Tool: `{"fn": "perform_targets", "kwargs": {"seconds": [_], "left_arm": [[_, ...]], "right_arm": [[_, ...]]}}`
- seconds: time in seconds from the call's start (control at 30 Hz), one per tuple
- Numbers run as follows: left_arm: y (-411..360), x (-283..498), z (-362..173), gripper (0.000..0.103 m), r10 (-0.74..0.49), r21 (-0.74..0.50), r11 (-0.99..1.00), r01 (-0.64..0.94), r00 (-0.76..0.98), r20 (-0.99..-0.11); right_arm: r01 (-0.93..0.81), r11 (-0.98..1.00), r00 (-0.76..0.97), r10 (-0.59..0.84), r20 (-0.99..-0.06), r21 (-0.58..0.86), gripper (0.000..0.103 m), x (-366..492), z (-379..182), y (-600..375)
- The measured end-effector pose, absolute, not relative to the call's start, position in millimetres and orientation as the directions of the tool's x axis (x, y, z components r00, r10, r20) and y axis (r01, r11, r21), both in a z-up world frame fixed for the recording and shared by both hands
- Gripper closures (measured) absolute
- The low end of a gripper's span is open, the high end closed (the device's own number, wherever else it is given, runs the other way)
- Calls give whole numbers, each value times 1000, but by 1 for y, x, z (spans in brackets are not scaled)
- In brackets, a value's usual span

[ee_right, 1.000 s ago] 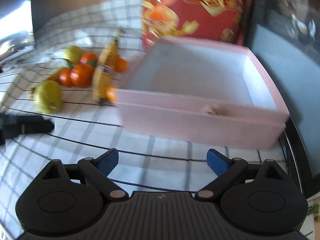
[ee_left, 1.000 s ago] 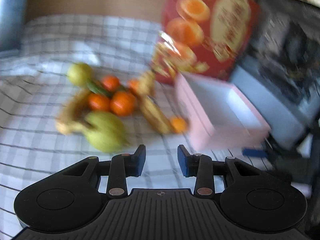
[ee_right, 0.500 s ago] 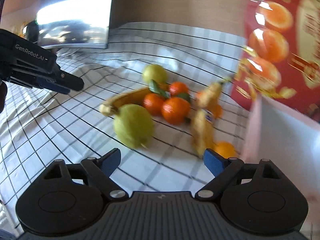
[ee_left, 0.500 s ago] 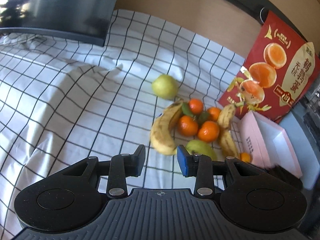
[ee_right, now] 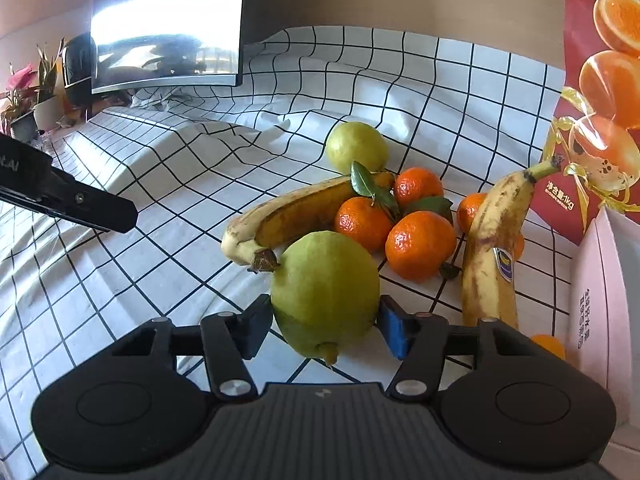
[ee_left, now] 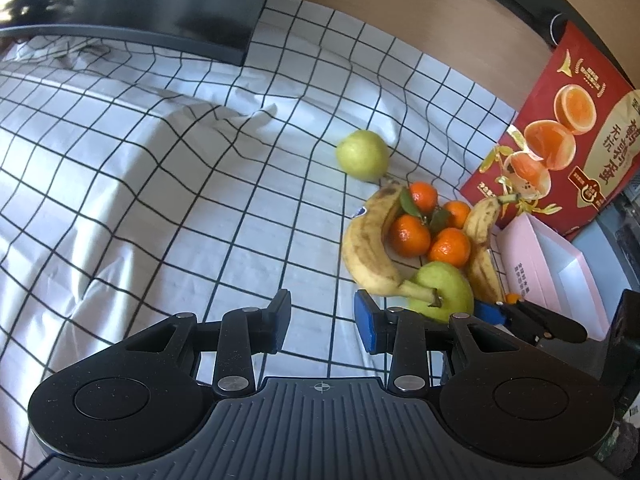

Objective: Organize fruits
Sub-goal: 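Close the right tool on the green pomelo while the left tool approaches the banana, then grasp the spotted banana with the left tool while the right tool holds the pomelo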

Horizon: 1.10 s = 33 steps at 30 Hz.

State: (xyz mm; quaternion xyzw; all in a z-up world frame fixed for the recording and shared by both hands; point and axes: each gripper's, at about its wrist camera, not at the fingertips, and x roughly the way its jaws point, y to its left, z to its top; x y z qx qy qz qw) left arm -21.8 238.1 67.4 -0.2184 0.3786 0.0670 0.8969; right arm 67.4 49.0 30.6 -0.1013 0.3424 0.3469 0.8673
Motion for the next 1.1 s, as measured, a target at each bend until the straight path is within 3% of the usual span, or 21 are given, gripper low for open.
{"fn": "perform_targets", "kwargs": {"seconds": [0.67, 1.1], "left_arm": [[135, -18, 60, 64, -249, -370, 928, -50, 655, -713], [142, -21, 63, 64, -186, -323, 942, -91, 660, -728]], "right_arm": [[-660, 751, 487, 453, -747, 25, 47, 2, 60, -29], [-662, 749, 522, 450, -724, -11, 46, -2, 57, -27]]}}
